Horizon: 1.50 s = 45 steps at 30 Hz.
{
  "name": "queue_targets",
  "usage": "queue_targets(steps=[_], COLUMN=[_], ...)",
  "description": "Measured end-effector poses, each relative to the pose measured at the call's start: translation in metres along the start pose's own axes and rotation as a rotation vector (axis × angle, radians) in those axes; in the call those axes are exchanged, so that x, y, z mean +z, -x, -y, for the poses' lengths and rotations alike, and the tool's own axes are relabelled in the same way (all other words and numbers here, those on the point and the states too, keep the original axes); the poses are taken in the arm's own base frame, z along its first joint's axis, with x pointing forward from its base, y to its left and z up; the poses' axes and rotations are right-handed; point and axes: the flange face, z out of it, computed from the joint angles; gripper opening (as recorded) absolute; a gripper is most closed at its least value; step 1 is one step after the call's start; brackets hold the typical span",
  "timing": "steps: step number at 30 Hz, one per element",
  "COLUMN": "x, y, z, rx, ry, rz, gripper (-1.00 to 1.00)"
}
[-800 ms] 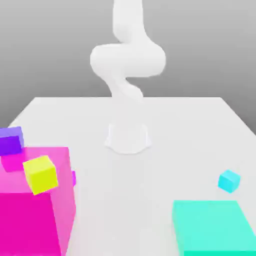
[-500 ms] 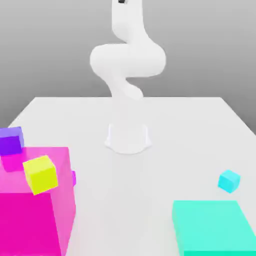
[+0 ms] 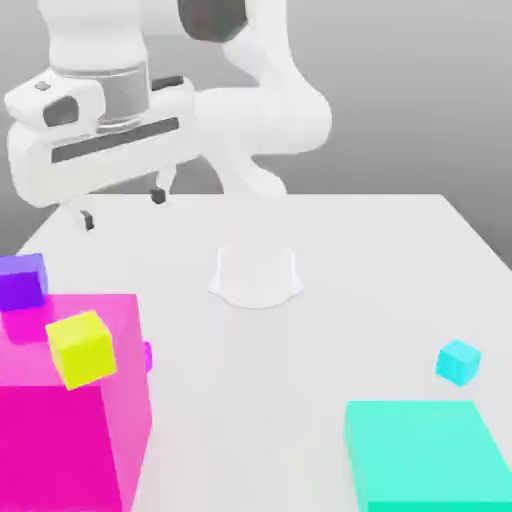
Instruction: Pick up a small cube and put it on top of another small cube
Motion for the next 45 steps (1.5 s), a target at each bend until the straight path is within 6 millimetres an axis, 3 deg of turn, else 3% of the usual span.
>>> queue_targets(steps=[6, 12, 24, 38, 41, 45], x=[0.069, 0.123, 0.189, 0.199, 0.213, 0.231], y=[0.028, 0.058, 0.045, 0.043, 0.050, 0.043], z=[-0.021, -0.033, -0.030, -0.039, -0.036, -0.036], rx=[-0.227, -0.378, 0.218, 1.037, 1.112, 1.117], ry=[-0.076, -0.181, -0.171, -0.121, -0.116, -0.110], rz=[0.245, 0.407, 0.154, -0.219, -0.232, -0.234], gripper=[0.00, 0.00, 0.00, 0.00, 0.00, 0.00])
